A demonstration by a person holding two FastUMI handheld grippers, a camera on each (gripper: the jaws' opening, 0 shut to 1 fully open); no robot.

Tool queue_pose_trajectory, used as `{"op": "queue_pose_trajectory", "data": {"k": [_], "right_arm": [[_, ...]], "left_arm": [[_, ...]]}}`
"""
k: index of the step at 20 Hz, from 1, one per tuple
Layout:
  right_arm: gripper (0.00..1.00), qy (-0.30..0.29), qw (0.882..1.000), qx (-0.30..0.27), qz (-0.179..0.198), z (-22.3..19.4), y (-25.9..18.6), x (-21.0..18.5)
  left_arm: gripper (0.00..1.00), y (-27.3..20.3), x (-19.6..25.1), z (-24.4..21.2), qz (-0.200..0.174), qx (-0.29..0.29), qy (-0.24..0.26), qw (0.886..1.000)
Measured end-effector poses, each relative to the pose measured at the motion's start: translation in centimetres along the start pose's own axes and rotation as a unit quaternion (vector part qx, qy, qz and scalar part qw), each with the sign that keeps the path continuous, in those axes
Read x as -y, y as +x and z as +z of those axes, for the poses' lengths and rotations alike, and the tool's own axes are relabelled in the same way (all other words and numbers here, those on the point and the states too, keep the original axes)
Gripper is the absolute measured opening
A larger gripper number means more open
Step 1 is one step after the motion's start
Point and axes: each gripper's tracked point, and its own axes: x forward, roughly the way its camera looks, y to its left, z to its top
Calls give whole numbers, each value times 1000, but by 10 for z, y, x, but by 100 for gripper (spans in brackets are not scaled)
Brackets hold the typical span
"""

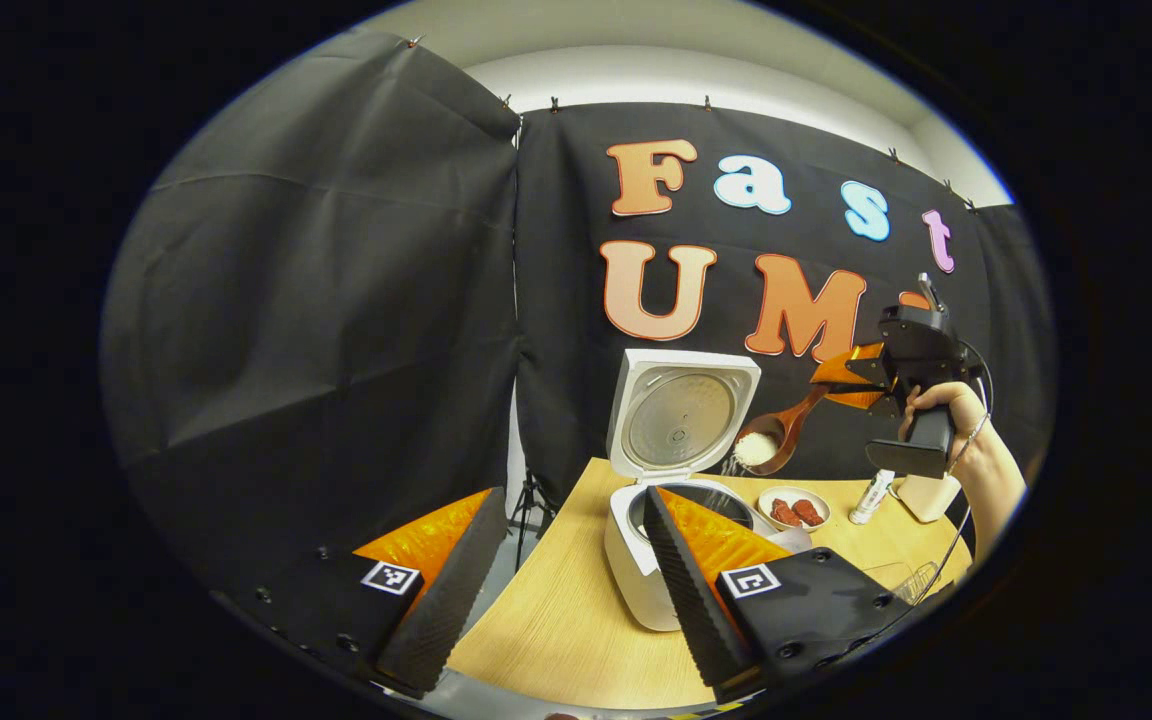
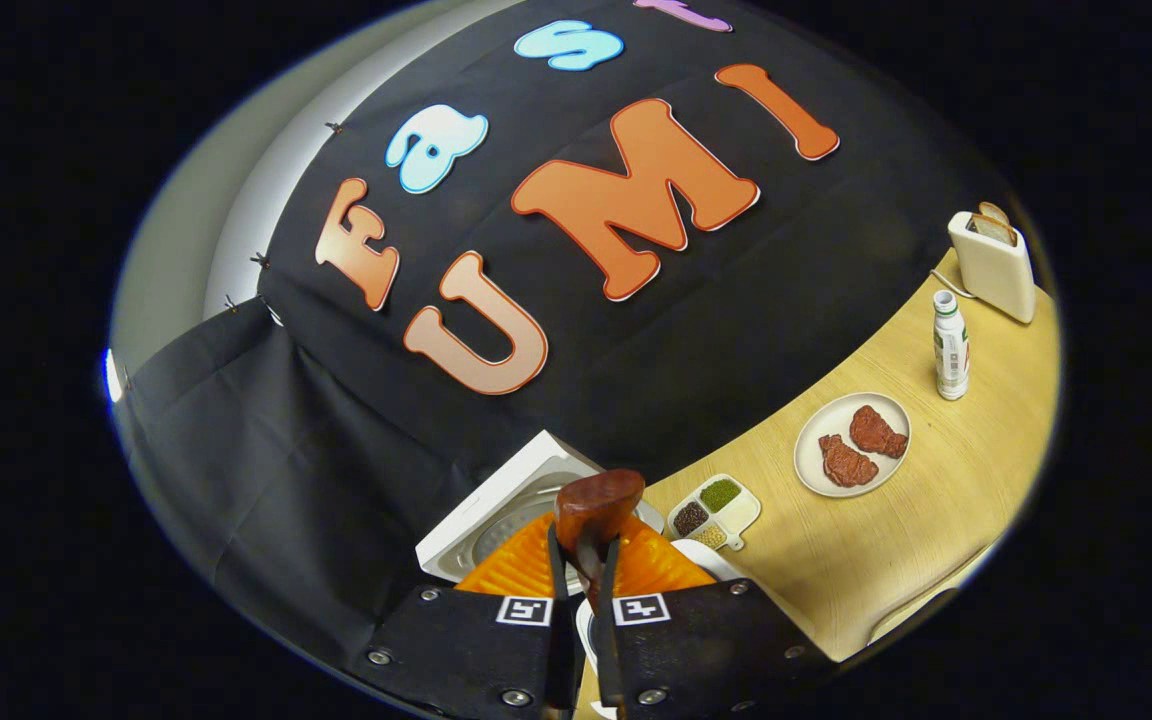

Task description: Close the left gripper, press the button to open the rice cooker; take a wooden spoon from the chopstick holder with the right hand, scoop a spoonful of rice and pour it into the rice cooker, then put the wooden spoon back into the chopstick holder.

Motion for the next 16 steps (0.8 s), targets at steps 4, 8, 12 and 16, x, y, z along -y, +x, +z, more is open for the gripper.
{"op": "queue_pose_trajectory", "data": {"k": [4,8,12,16], "right_arm": [[8,-20,1000,6,4,4,0,-4],[8,-50,999,9,8,3,0,-9],[8,-82,996,11,18,1,-1,-18],[8,-111,993,13,34,0,-3,-28]], "left_arm": [[94,-1,5,1,-2,3,3,1000],[94,0,7,-1,0,2,7,1000],[94,0,7,-3,1,0,12,1000],[94,0,6,-2,0,2,9,1000]]}}
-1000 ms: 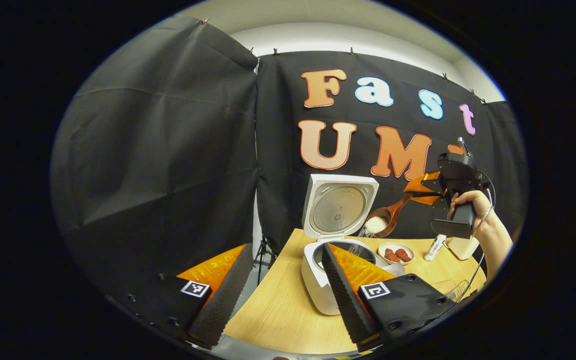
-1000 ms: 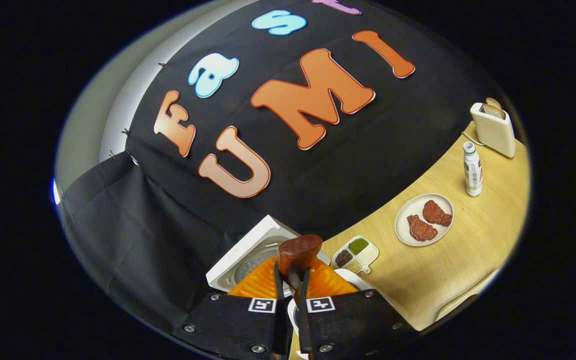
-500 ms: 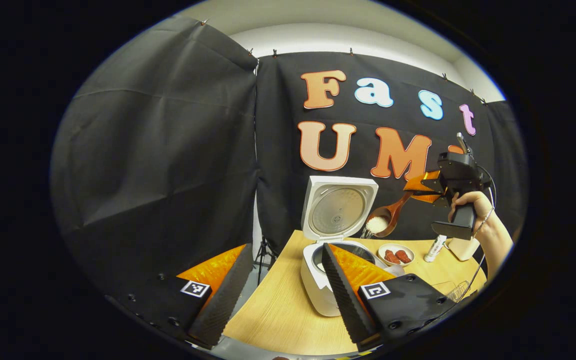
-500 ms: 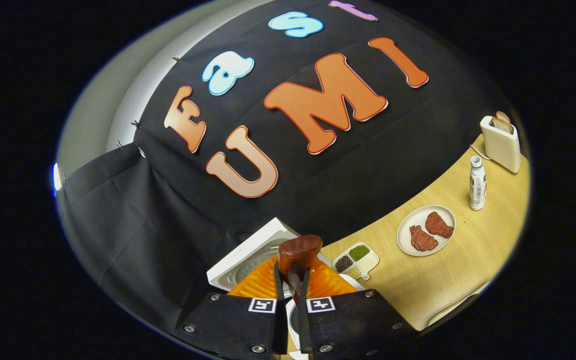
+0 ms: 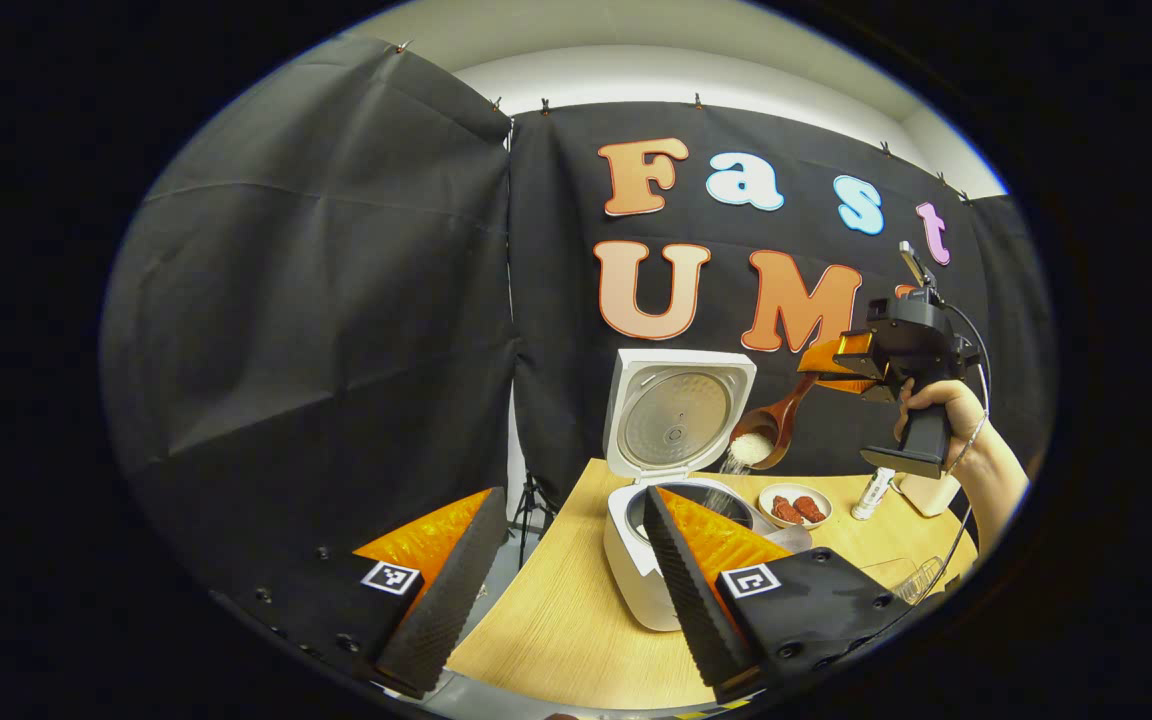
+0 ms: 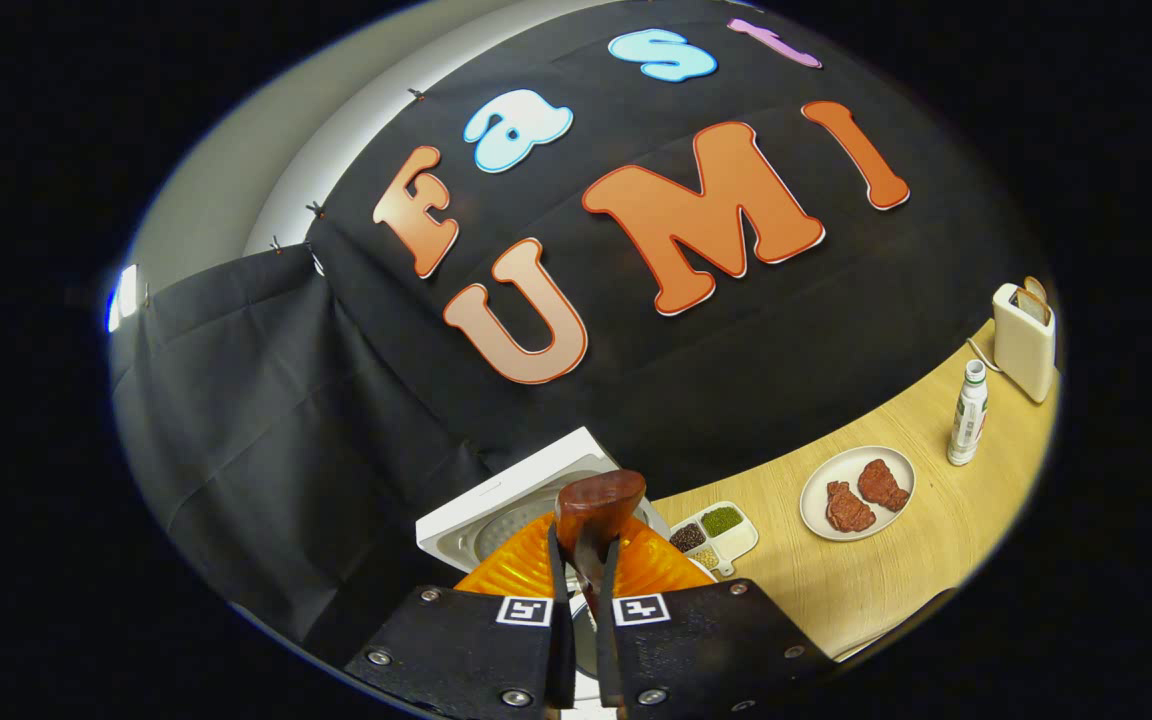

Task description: Close the left gripper, press the button to open the rice cooker; take a wooden spoon from the chopstick holder with the right hand, scoop a spoonful of rice and pour it into the rice cooker, then put the wooden spoon back into the chopstick holder.

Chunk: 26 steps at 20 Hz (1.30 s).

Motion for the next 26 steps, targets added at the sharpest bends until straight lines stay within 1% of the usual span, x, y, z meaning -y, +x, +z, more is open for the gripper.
{"op": "queue_pose_trajectory", "data": {"k": [1,2,3,4,7,8,9,16,20,23,24,25,26], "right_arm": [[8,-10,1000,2,1,0,-1,-3],[8,-20,1000,4,2,0,-1,-4],[8,-29,1000,5,3,0,-2,-7],[8,-40,999,6,4,0,-2,-9],[7,-67,998,12,9,0,-4,-14],[8,-74,997,15,11,2,-4,-16],[8,-82,996,19,12,3,-5,-18],[8,-141,989,34,30,4,-11,-34],[8,-172,984,33,42,-2,-12,-43],[8,-193,979,32,65,-9,-14,-52],[8,-202,977,32,67,-11,-15,-54],[8,-212,974,31,68,-14,-16,-55],[8,-225,971,31,70,-17,-16,-56]], "left_arm": [[99,-1,-1,-1,1,-1,0,1000],[94,-2,0,-3,1,-2,-1,1000],[99,1,-1,-3,1,-2,0,1000],[94,1,-2,-3,2,-3,0,1000],[94,0,-3,-7,5,-5,-1,1000],[99,0,-4,-8,5,-6,-2,1000],[94,1,-4,-7,6,-7,-1,1000],[94,-1,-5,-10,4,-8,-5,1000],[94,-1,-6,-10,4,-8,-2,1000],[94,0,-7,-12,4,-9,-3,1000],[99,0,-8,-12,5,-10,-4,1000],[94,-2,-9,-14,6,-10,-4,1000],[99,-4,-11,-15,9,-11,-5,1000]]}}
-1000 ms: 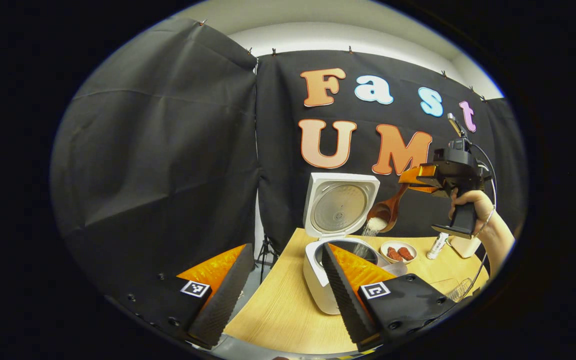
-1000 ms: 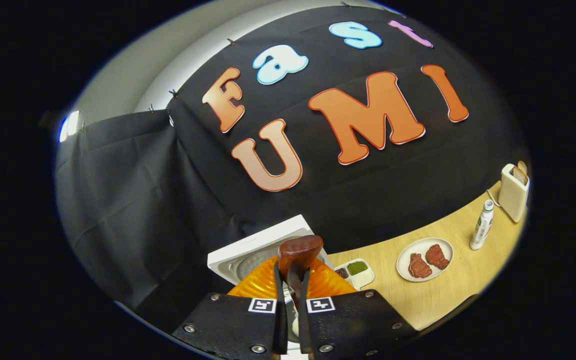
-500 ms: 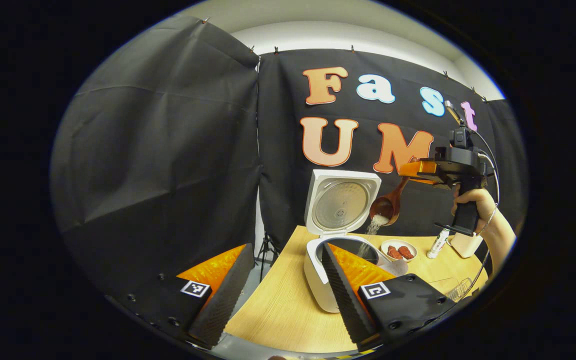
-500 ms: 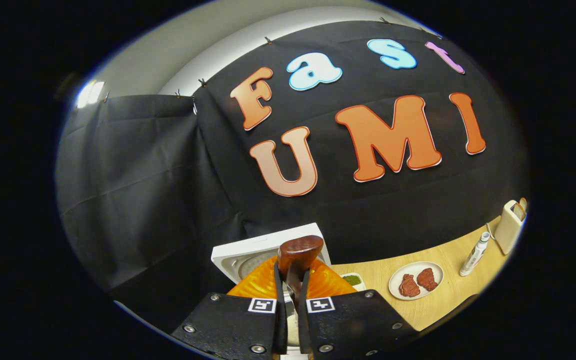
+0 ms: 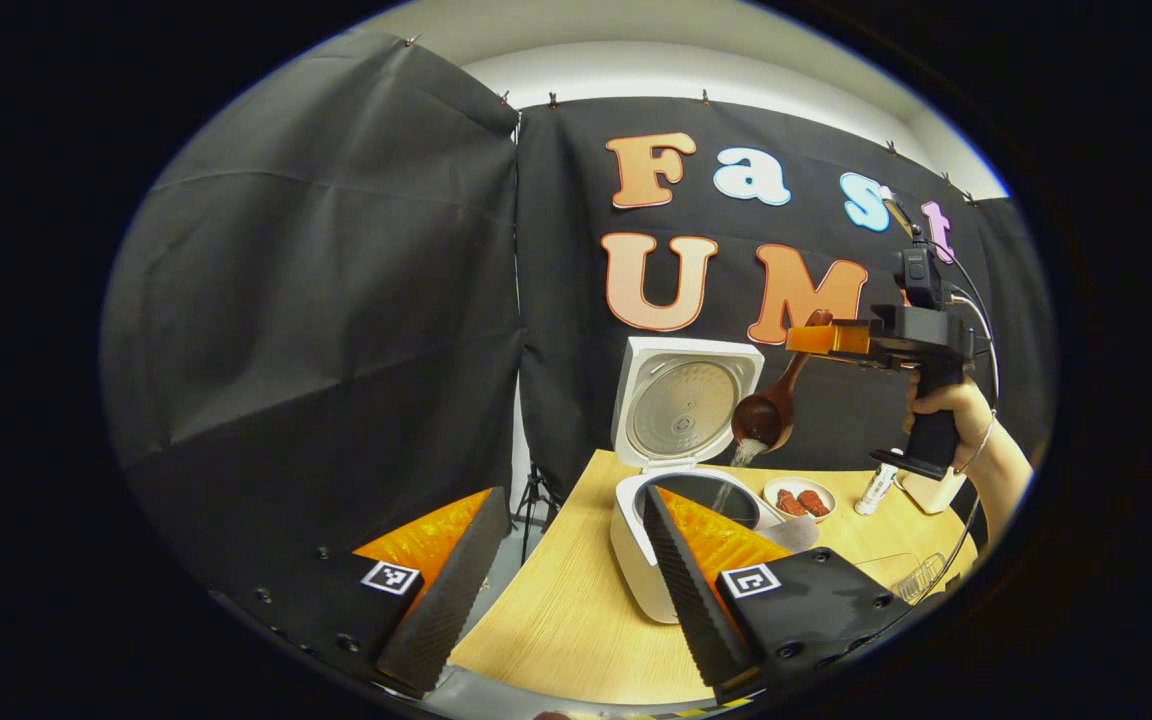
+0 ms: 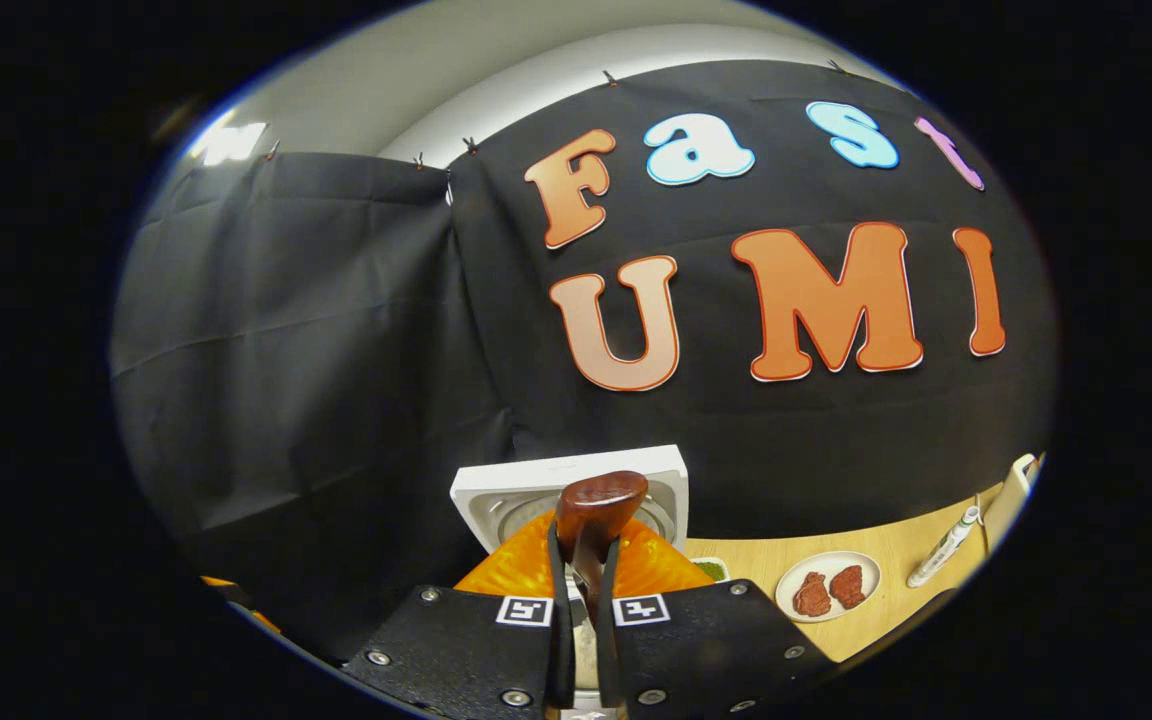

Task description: Close the left gripper, press the button to open the rice cooker; take a wooden spoon from the chopstick holder with the right hand, scoop a spoonful of rice and pour it into the rice cooker, then put the wooden spoon back into the chopstick holder.

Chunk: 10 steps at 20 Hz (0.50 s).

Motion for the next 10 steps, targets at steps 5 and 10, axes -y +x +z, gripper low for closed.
{"op": "queue_pose_trajectory", "data": {"k": [5,10], "right_arm": [[8,-53,999,2,9,-7,3,-9],[8,-85,996,6,10,-11,2,-9]], "left_arm": [[94,0,-4,-3,8,-4,-5,1000],[99,-1,-1,-1,9,-2,-4,1000]]}}
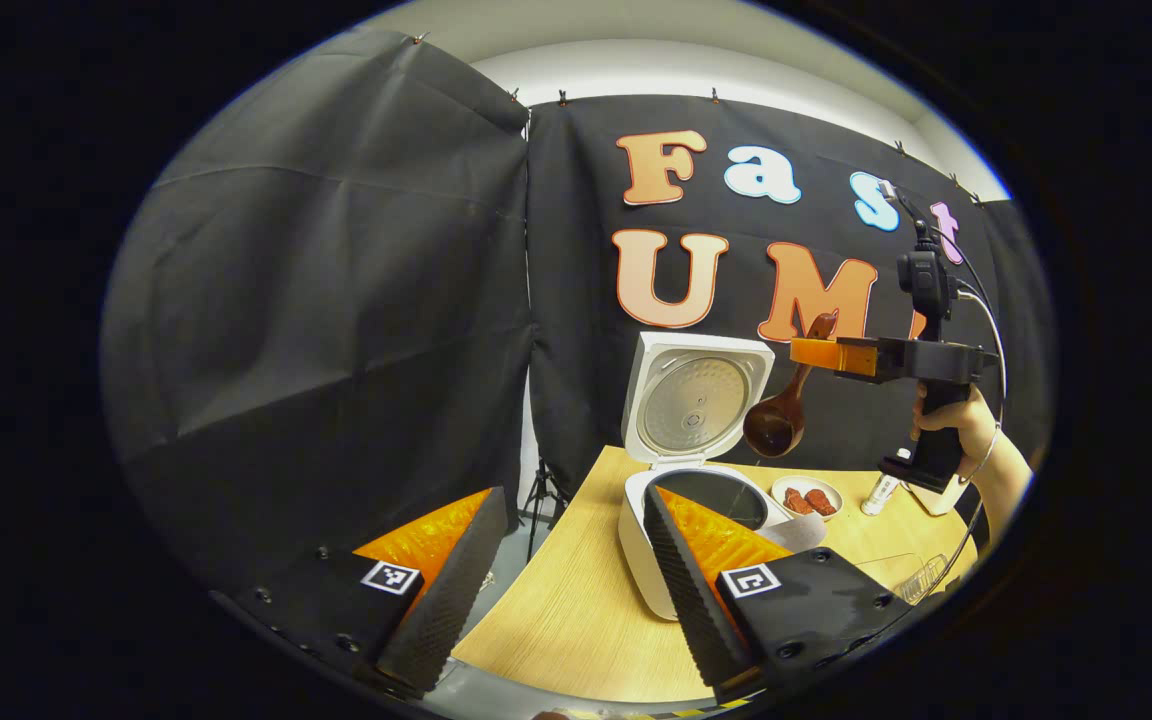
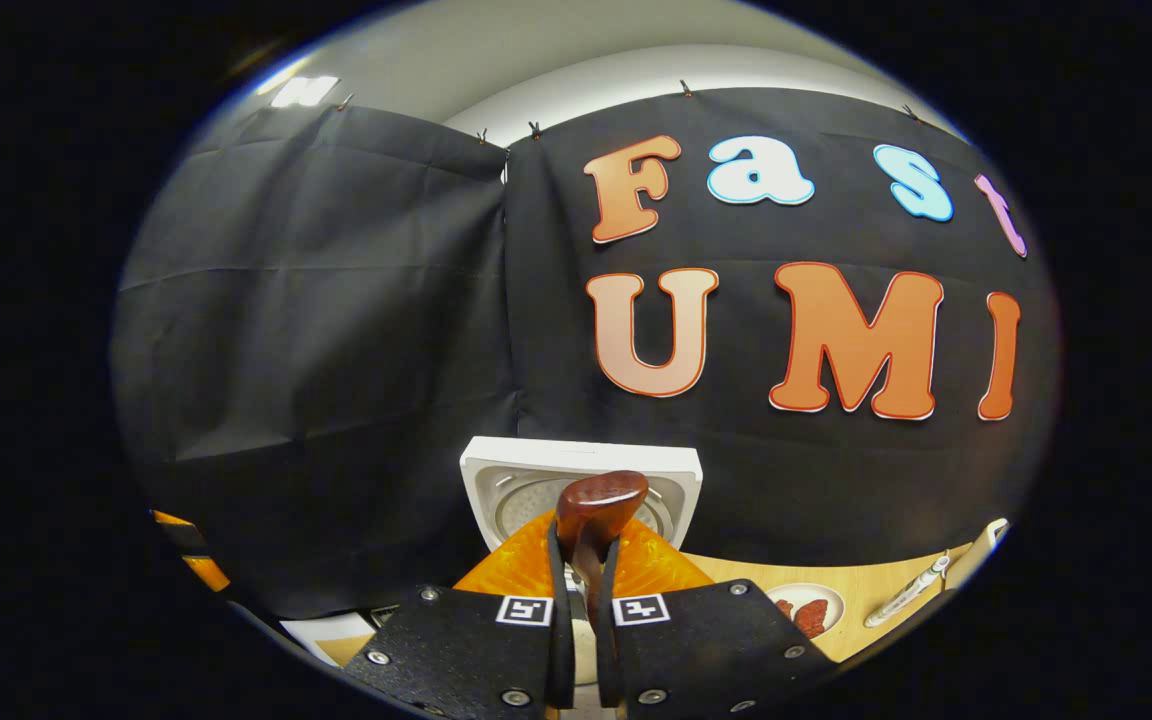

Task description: Close the left gripper, press the button to open the rice cooker; take a wooden spoon from the chopstick holder with the right hand, scoop a spoonful of rice and pour it into the rice cooker, then put the wooden spoon back into the chopstick holder.

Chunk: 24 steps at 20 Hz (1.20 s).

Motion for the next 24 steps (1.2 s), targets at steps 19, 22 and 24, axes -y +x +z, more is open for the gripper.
{"op": "queue_pose_trajectory", "data": {"k": [19,22,24], "right_arm": [[8,146,980,13,-134,-9,-125,163],[8,176,970,9,-165,-24,-167,200],[8,183,965,9,-189,-32,-197,223]], "left_arm": [[98,5,56,28,-52,28,16,998],[94,10,61,33,-56,32,30,997],[99,13,67,37,-60,36,34,997]]}}
